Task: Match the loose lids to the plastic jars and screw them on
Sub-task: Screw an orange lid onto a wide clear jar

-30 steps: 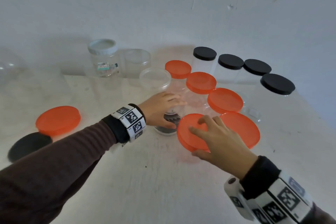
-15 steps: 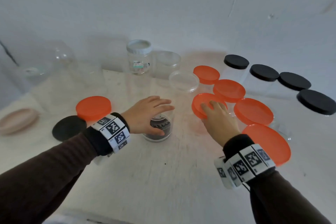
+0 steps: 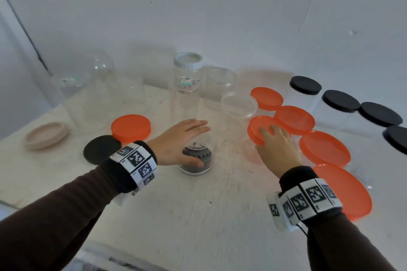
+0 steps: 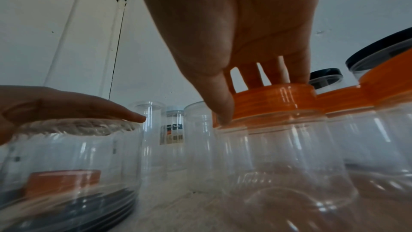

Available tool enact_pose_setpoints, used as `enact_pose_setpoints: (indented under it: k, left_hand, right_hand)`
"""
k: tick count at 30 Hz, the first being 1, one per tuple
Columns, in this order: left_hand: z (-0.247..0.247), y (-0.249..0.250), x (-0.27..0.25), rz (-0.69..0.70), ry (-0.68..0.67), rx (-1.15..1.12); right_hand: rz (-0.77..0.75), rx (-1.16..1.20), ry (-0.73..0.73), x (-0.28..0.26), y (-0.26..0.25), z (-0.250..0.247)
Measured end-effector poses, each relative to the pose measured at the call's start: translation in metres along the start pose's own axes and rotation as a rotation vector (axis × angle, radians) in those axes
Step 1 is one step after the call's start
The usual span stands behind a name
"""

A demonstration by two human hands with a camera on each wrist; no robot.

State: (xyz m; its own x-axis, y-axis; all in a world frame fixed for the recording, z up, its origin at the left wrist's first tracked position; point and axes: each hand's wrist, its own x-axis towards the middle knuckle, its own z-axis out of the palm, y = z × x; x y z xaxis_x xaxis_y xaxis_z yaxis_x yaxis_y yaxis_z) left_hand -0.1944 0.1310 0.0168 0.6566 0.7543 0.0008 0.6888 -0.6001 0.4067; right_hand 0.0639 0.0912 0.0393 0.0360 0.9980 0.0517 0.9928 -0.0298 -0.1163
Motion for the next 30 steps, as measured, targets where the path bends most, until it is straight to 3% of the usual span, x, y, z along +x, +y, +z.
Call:
enact_pose_setpoints:
  k: [2, 5, 8, 11, 18, 23, 30]
  left_hand:
    - [-0.009, -0.009, -0.013, -0.034, 0.069, -0.133]
    - [-0.021, -0.037, -0.037, -0.114, 0.270, -0.169]
    - [-0.033, -0.068, -0.059, -0.252, 0.398, -0.154]
    - [-0.043, -0.093, -0.068, -0.373, 0.306, -0.091]
    - [-0.039, -0.136, -0.042, -0.551, -0.017, 0.135]
    - [-0.038, -0.141, -0.034, -0.598, -0.108, 0.173]
    - [-0.035, -0.139, -0.026, -0.623, -0.121, 0.176]
  right_hand:
    - [-0.035, 0.015, 0.070, -0.003, -0.005, -0.001]
    - [-0.288, 0.172, 0.192, -0.010, -0.018, -0.002]
    - [-0.531, 0.361, 0.138, -0.013, -0.038, -0.004]
    - [-0.617, 0.351, -0.042, -0.006, -0.065, -0.004]
    - [-0.602, 0.014, -0.373, 0.029, -0.104, 0.008]
    - [-0.600, -0.039, -0.376, 0.036, -0.113, 0.007]
    - [-0.599, 0.014, -0.372, 0.037, -0.122, 0.010]
